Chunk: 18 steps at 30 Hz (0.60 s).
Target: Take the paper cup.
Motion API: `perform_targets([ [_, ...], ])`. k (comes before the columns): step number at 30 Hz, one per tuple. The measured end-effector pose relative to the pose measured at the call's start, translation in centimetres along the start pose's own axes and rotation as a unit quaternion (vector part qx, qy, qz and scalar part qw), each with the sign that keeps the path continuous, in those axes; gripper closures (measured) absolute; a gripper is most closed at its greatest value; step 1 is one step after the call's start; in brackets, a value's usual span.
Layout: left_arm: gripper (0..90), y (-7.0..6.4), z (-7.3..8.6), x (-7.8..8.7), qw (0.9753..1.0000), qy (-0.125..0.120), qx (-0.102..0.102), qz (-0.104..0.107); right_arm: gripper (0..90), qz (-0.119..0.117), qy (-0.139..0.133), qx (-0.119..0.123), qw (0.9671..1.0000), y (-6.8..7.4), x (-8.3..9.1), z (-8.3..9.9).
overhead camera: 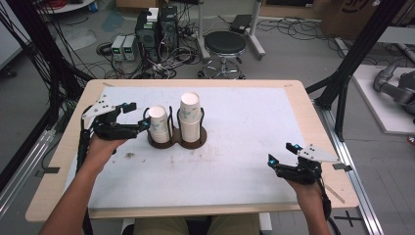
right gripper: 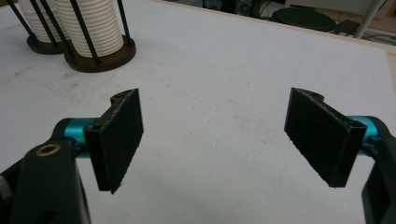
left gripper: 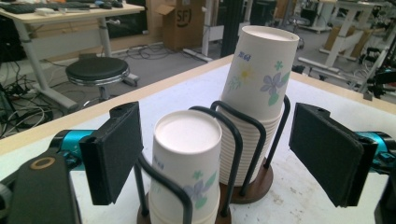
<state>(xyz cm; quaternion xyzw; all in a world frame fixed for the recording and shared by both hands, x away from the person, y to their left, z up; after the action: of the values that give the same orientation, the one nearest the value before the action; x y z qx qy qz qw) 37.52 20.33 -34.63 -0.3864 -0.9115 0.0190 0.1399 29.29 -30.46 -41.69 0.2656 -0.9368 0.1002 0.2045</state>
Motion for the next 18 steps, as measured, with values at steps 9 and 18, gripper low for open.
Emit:
perform_targets([
  [9, 17.3, 0.8, -0.6, -3.0, 0.9989, 0.045, -0.001, -0.009, 20.1, -0.001, 0.002, -0.002, 1.0000, 0.0, 0.0, 0.1],
  [18, 20.8, 1.2, -0.2, -4.9, 0.9954, 0.090, -0.007, -0.031, 20.1, 0.001, -0.001, 0.000, 1.0000, 0.0, 0.4, 0.0],
])
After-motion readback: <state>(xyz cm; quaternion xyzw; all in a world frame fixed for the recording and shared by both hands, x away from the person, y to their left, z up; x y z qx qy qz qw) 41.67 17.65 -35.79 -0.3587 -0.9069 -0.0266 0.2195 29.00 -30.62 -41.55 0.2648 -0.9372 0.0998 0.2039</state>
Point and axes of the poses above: each handheld gripper's, and its own axes: x roughly backward along the jaws, z roughly out of its underside, y roughly to its left, the point moved 3 cm from there along -x, roughly forward along the jaws, and after that the axes turned 5 degrees about x, right-handed, at the moved point
